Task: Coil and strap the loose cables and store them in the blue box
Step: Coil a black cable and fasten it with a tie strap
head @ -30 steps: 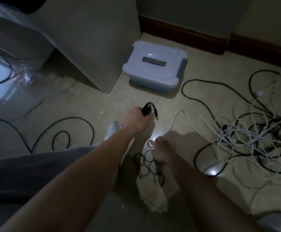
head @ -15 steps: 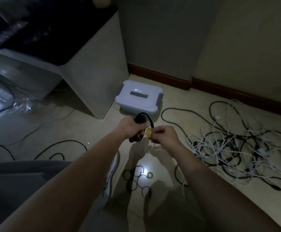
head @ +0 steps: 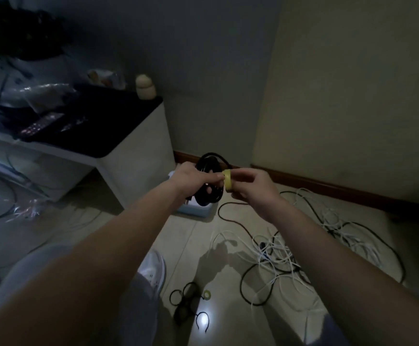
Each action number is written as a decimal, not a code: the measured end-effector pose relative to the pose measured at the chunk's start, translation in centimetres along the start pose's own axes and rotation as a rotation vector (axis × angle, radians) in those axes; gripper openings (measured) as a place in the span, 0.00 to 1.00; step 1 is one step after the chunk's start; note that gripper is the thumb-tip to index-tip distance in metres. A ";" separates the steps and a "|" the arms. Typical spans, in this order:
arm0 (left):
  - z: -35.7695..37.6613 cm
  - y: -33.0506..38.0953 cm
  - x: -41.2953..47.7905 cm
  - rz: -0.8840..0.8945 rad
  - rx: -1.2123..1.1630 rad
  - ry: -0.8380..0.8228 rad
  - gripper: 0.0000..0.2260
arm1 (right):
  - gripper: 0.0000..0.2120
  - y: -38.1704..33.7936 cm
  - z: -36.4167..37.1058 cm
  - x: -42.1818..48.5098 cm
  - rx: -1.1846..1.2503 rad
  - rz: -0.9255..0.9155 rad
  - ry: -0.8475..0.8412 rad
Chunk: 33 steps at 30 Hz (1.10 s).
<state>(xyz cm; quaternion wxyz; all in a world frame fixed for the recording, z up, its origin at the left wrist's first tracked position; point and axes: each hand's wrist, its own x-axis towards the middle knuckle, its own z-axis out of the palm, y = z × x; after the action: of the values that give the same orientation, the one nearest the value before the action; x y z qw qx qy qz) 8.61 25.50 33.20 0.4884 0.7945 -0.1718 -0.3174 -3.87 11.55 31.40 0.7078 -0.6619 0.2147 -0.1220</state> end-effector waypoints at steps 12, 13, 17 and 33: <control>1.5 4.5 -2.6 0.093 -0.133 -0.074 0.11 | 0.13 -4.4 -3.7 -2.3 -0.216 -0.120 0.091; 1.5 4.5 -2.6 0.096 -0.138 -0.098 0.10 | 0.14 -4.2 -4.0 -2.5 -0.202 -0.115 0.090; 1.8 4.1 -2.5 0.099 -0.116 -0.142 0.04 | 0.18 -3.0 -4.8 -2.9 -0.136 -0.105 0.029; 2.5 3.6 -0.8 0.086 -0.112 -0.229 0.02 | 0.11 -2.8 -5.1 -0.3 -0.172 -0.004 0.019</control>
<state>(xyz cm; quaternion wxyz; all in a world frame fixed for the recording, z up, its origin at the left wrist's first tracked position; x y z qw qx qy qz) 6.45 22.65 35.82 0.5223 0.7166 -0.2424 -0.3936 -6.21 6.88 34.03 0.6460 -0.7195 0.2298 -0.1107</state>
